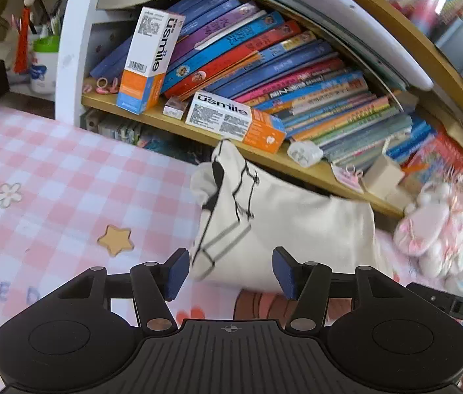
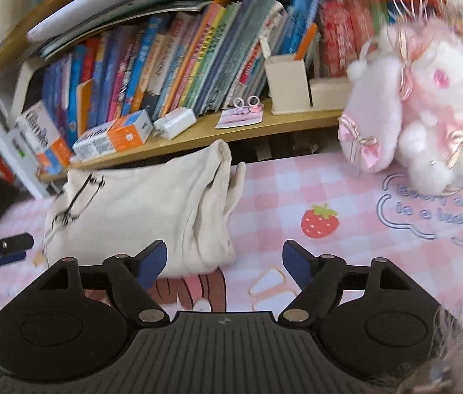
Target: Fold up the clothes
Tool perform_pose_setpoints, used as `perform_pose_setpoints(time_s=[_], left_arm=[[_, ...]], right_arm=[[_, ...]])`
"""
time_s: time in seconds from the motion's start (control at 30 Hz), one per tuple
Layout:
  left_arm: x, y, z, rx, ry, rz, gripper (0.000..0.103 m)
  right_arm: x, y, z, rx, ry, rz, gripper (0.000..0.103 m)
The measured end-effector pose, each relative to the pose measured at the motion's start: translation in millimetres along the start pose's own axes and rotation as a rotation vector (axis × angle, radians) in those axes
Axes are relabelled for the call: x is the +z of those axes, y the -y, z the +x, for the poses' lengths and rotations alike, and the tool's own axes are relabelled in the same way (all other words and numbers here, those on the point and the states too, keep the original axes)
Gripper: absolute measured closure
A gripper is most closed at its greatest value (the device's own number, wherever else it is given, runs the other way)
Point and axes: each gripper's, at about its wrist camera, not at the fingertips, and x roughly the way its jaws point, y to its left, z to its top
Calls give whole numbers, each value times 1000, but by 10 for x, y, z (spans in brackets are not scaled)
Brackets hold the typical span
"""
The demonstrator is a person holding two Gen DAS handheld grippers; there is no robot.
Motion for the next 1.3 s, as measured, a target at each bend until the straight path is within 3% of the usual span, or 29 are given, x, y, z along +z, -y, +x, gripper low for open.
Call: perform_pose_setpoints(time_s=[0.07, 0.43, 0.67, 1.03, 1.3], left_arm=[[-95, 69, -91, 23, 11, 24, 32], [-465, 379, -506, 121, 116, 140, 12], [-707, 520, -672, 147, 118, 173, 10], [-1021, 726, -831, 208, 92, 146, 5], [-1053, 815, -910, 204, 117, 188, 5]], right_arm=[[-69, -67, -93, -8, 6, -48, 23], [-351, -262, -448, -19, 66, -174, 6], [-582, -251, -623, -70, 71, -170, 3], [-853, -161, -885, -149, 77, -72, 2], [-923, -250, -1004, -136, 93, -121, 1]])
